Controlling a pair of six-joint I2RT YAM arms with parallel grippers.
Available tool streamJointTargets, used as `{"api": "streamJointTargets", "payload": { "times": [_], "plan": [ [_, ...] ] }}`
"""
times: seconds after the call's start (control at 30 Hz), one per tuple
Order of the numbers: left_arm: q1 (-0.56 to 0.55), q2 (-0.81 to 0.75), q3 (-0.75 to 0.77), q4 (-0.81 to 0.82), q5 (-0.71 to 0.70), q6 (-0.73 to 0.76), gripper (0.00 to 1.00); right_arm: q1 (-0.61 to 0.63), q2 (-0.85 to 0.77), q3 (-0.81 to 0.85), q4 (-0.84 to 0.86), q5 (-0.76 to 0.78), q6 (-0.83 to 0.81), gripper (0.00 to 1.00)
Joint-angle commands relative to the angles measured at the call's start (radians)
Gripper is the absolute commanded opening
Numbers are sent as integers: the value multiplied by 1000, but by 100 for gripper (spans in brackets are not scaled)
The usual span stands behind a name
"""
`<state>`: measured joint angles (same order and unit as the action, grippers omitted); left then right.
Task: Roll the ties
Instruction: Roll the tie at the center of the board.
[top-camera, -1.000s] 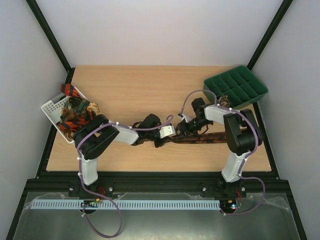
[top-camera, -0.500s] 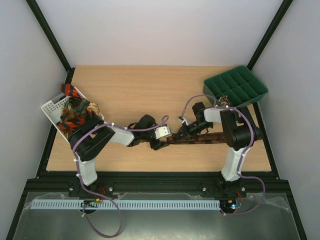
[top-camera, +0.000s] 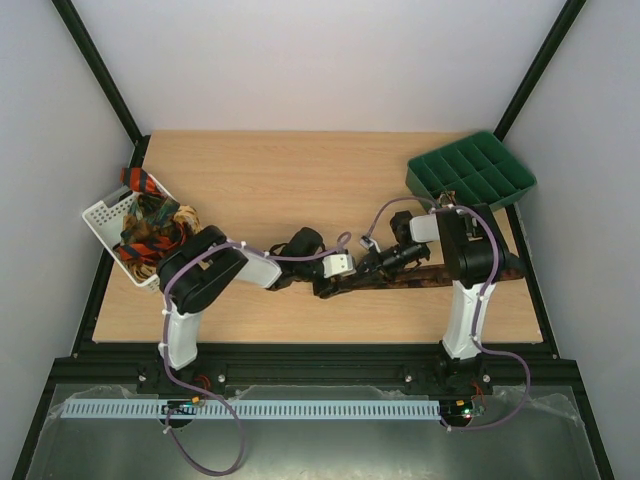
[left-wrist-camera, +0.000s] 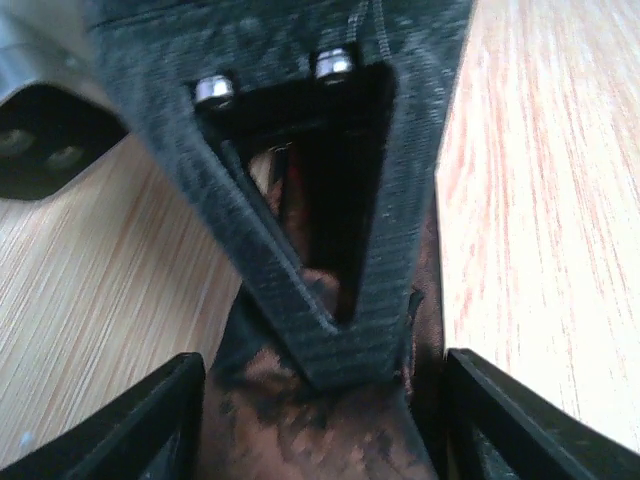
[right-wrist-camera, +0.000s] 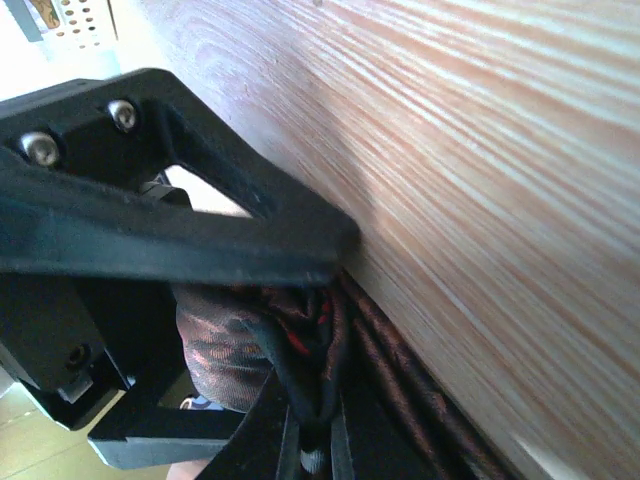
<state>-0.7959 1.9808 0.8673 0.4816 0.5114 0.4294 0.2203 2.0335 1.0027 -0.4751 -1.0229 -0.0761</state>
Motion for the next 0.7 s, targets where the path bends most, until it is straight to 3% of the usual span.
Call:
{"api": "streamJointTargets", "payload": {
  "times": [0.0, 0.1, 0.17, 0.27, 0.33, 0.67],
  "plan": [
    [-10, 72, -5, -73, 23, 13, 58, 5, 33, -28, -57, 170, -16, 2],
    [-7, 70, -11, -132, -15, 33, 39, 3, -10, -14, -68, 193, -18, 11],
    [1, 59, -26, -165, -31, 42, 30, -1, -48, -1, -78, 231, -20, 22],
    [7, 43, -44, -199, -59, 51, 26, -3, -120, 8, -92, 276, -14, 44],
    [8, 37, -50, -208, -69, 50, 26, -4, -167, 4, -89, 279, 7, 52],
    [3, 49, -29, -230, -70, 27, 28, 70, -184, -2, -46, 298, 67, 42]
  ]
}}
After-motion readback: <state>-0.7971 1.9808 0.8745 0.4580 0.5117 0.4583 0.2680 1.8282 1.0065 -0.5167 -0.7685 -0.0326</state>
